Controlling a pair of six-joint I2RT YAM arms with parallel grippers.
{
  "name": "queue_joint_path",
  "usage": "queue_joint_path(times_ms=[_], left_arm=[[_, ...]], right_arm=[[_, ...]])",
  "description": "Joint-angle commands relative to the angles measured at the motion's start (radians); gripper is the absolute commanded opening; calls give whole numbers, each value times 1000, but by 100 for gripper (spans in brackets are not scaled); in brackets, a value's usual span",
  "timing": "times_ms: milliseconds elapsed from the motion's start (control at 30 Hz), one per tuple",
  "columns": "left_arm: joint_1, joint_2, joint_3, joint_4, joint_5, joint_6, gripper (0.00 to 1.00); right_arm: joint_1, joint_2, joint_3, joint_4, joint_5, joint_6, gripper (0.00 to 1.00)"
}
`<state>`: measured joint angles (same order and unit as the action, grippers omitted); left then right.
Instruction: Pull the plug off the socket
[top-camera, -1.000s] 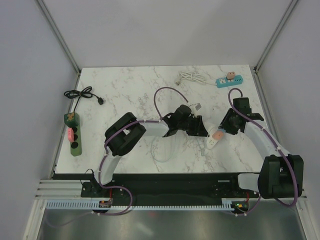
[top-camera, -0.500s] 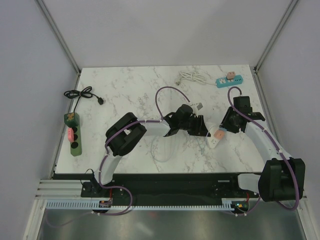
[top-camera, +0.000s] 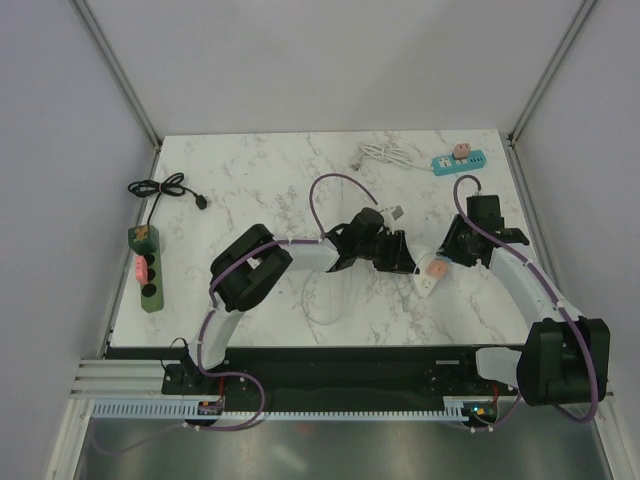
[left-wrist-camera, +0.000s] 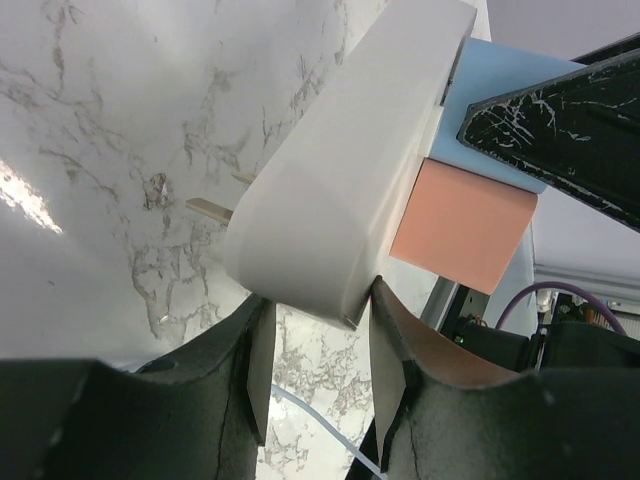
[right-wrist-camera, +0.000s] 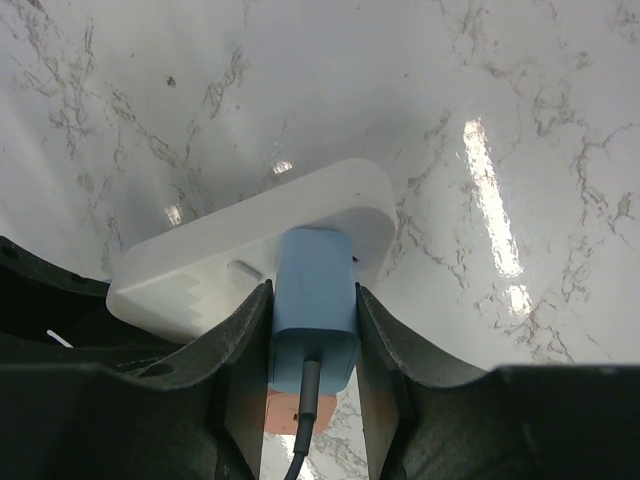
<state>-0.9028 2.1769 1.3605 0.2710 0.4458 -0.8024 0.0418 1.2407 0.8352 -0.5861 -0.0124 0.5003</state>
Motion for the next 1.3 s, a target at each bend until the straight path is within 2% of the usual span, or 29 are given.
queue_joint_path(times_ms=[0, 100, 133, 200, 233, 300, 367, 467, 500, 567, 633, 700, 733, 767, 1000, 1133, 1267], left_arm=[[7, -3, -50, -87, -91, 40, 2], [7, -15, -64, -35, -62, 42, 4], [7, -17, -66, -26, -56, 42, 15], [7, -20, -66, -9, -42, 40, 29], [7, -22, -66, -4, -44, 40, 45], [7, -25, -60, -1, -42, 39, 61], [7, -19, -46, 0, -33, 35, 67], [7, 1, -21, -3, -16, 14, 69], [7, 12, -17, -3, -13, 8, 69], [7, 23, -3, -3, -9, -9, 61], [7, 37, 2, -3, -12, -20, 47], [7, 40, 9, -18, -21, -26, 29], [7, 44, 14, -32, -27, -27, 11], [7, 47, 28, -47, -39, -24, 4], [1, 49, 61, -160, -145, -9, 2], [-10, 70, 138, -310, -228, -12, 2], [-25, 80, 196, -378, -295, 20, 2]], right_arm=[[17, -40, -39, -41, -116, -32, 0], [17, -35, -82, -8, -184, -8, 0], [15, -37, -105, 2, -193, -2, 0], [15, -34, -122, 18, -208, 15, 0], [15, -34, -133, 20, -210, 18, 0], [12, -44, -140, 20, -215, 26, 0], [9, -69, -154, 20, -219, 33, 0], [3, -98, -180, 23, -213, 55, 0], [3, -101, -185, 28, -215, 60, 0], [1, -101, -194, 29, -219, 63, 0], [3, -101, -197, 26, -218, 60, 0], [3, -104, -191, 19, -210, 58, 0], [1, -106, -182, 12, -198, 58, 0], [3, -109, -173, 9, -192, 57, 0], [3, -77, -82, -41, -155, 32, 0], [3, -67, -25, -55, -187, 15, 0], [3, -102, 7, -99, -83, -19, 0]])
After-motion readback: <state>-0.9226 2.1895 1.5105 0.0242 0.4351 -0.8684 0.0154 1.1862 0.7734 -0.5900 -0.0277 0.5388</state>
